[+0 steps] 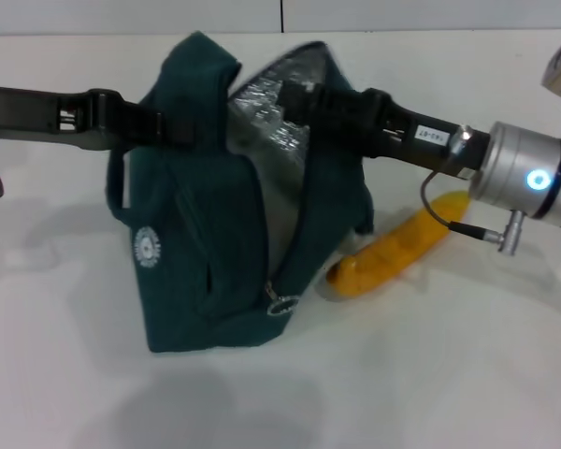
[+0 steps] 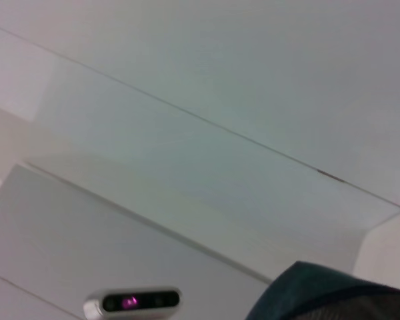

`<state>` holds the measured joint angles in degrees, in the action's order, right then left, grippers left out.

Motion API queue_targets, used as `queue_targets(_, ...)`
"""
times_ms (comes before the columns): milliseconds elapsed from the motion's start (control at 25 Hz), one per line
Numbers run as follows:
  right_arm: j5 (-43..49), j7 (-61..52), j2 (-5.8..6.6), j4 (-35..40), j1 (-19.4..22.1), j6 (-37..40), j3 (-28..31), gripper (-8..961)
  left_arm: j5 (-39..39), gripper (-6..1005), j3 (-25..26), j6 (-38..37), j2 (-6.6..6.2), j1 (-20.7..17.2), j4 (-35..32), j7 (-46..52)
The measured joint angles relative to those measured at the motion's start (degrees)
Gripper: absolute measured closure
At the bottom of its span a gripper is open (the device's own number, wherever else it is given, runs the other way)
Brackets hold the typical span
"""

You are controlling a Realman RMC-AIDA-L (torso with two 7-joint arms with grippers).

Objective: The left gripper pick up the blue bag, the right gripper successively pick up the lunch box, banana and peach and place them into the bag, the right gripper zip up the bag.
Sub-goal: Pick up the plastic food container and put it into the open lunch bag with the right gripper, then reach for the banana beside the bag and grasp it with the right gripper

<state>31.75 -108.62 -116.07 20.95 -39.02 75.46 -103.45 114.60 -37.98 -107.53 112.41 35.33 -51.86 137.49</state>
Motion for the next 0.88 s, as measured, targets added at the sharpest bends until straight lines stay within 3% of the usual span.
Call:
queue_targets(160,0.20,2.99,0.50,0.07,2.09,3.63,3.74,561,-0.10,957,0.51,0.03,-0.36,0.00,-0.21,-0.02)
queue_targets(280,0.52,6.83,1.74,0.15,3.73,7.12,6.95,458,-0.12,957,1.37,0.04,-0.59,-0.18,-0.26,-0.08)
queue_targets(440,1.58,12.81,5.33,1.07,5.18,10.55,9.31,356,-0.18,957,1.65,0.06,-0.81,-0.81,-0.26,-0.28)
queue_targets(600,6.18,14.60,10.10,3.69,5.34,10.98,10.17,291,-0.29,956,1.68,0.08,-0.81,-1.05,-0.27,-0.38)
queue_targets(720,13.35,14.65,12.42,6.87,5.77,10.62,14.86,284,-0.43,956,2.15,0.53,-0.80,-1.17,-0.30,-0.44)
queue_targets(880,32.66,11.95,13.29,15.38,6.94,10.26,26.99,278,-0.47,956,4.22,0.85,-0.76,-1.29,-0.34,-0.53)
